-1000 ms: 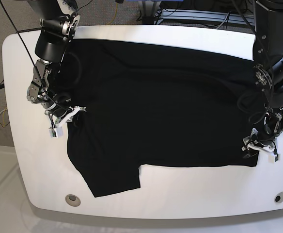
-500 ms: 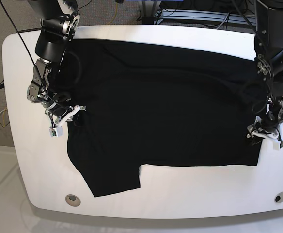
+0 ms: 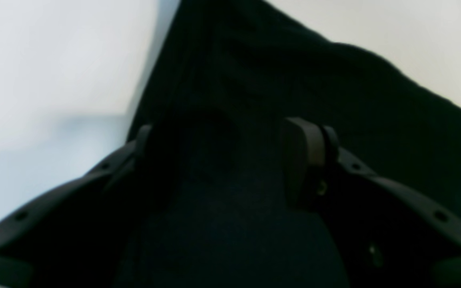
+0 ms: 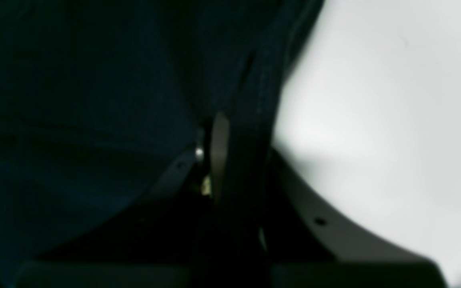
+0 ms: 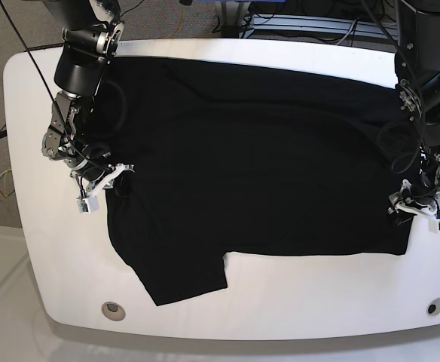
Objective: Fold the T-shirt properly
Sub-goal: 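Hold the shirt edge with both grippers and tighten grip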
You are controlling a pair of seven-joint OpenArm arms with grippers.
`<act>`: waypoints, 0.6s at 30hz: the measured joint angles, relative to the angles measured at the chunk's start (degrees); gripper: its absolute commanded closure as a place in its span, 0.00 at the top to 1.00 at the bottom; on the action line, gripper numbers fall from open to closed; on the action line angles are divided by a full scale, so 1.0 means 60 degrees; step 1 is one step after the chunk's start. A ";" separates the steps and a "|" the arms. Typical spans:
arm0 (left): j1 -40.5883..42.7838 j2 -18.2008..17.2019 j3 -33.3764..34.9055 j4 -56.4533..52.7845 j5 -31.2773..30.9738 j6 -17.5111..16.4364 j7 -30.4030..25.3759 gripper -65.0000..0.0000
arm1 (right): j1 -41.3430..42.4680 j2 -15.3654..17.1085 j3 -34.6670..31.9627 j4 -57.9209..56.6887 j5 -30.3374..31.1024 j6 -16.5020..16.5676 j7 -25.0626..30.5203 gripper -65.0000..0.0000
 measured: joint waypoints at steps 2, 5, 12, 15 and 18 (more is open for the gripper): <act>-0.0033 0.0000 0.0000 -0.0044 -0.0022 0.0000 -0.0004 0.59 | 0.0004 0.0000 0.0000 0.0000 -0.0004 0.0000 0.0000 0.00; -0.0098 -0.0011 -0.0040 -0.0135 -0.0007 0.0000 -0.0004 0.59 | 0.0011 0.0000 0.0004 -0.0004 -0.0004 -0.0011 0.0000 0.00; -0.0095 -0.0036 -0.0095 -0.0219 0.0025 0.0025 -0.0004 0.59 | 0.0000 0.0000 0.0044 -0.0055 0.0029 -0.0029 0.0011 0.00; -0.0018 -0.0051 -0.0106 -0.0219 0.0091 0.0040 -0.0036 0.59 | -0.0007 0.0000 0.0044 -0.0055 0.0029 -0.0025 0.0011 0.00; 0.0113 -0.0080 -0.0073 -0.0197 0.0135 0.0055 -0.0299 0.59 | -0.0036 -0.0004 0.0033 -0.0036 0.0040 -0.0022 0.0015 0.00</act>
